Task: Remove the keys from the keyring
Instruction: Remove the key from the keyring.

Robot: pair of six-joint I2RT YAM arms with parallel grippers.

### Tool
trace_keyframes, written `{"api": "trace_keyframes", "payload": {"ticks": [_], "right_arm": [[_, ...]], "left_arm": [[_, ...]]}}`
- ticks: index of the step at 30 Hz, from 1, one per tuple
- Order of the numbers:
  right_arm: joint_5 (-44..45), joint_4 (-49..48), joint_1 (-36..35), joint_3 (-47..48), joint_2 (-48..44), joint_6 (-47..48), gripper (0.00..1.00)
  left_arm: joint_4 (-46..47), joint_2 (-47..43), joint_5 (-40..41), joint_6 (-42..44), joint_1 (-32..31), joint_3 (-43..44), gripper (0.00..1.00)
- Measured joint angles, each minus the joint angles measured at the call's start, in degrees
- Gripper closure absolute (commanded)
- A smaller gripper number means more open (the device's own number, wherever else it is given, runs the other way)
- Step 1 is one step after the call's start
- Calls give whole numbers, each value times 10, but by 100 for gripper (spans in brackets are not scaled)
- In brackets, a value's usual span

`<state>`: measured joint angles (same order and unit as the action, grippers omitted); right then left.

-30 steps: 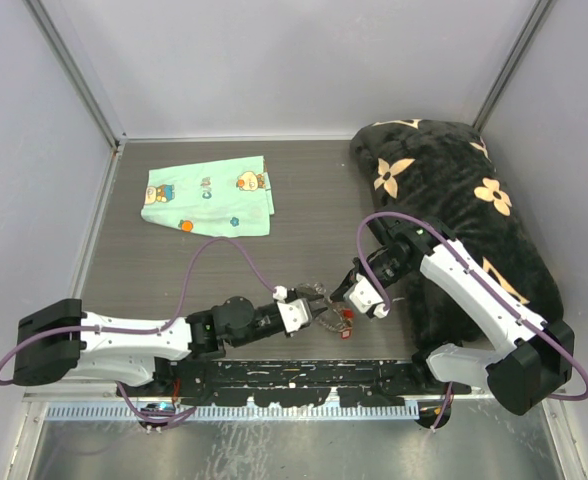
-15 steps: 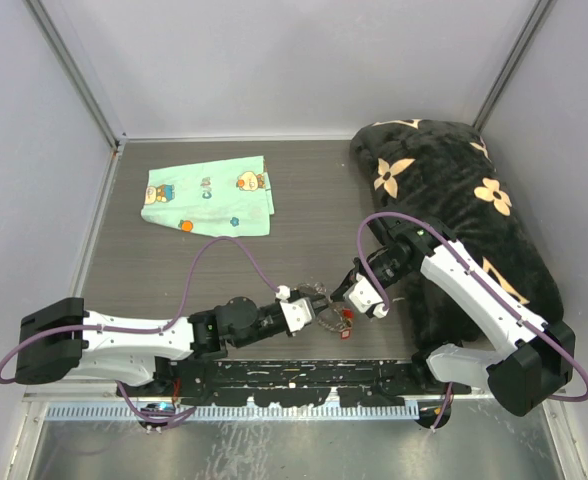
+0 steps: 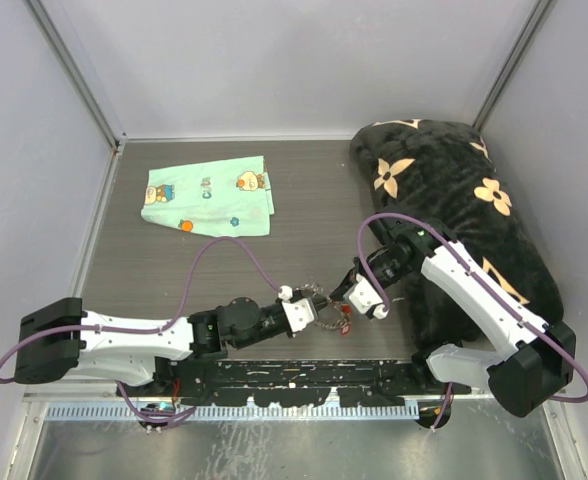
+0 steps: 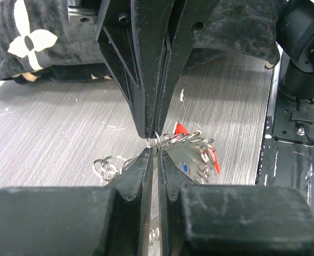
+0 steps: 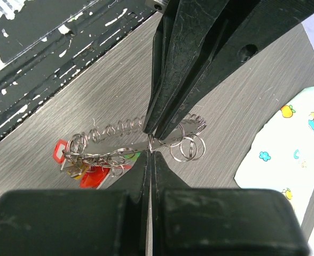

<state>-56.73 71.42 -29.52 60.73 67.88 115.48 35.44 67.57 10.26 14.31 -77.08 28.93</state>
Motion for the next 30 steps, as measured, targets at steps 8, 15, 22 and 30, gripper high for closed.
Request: {"api": "trace_keyframes", "payload": {"ticks": [8,15,22,30], "right_arm": [[5,-7,-1,0,-2,2,99],[10,-14,-3,0,-2,-7,99],[-11,-41,-5,0,-9,-111,99],[-36,-75,-2,-5,-20,-202,99]], "left_arm": [[-22,0,16,-13,-2,11,100],[-38,0,29,-26,-3,18,89],[-36,-28,13,-10,-1,6,64],[-36,-79,5,7,0,-9,64]]}}
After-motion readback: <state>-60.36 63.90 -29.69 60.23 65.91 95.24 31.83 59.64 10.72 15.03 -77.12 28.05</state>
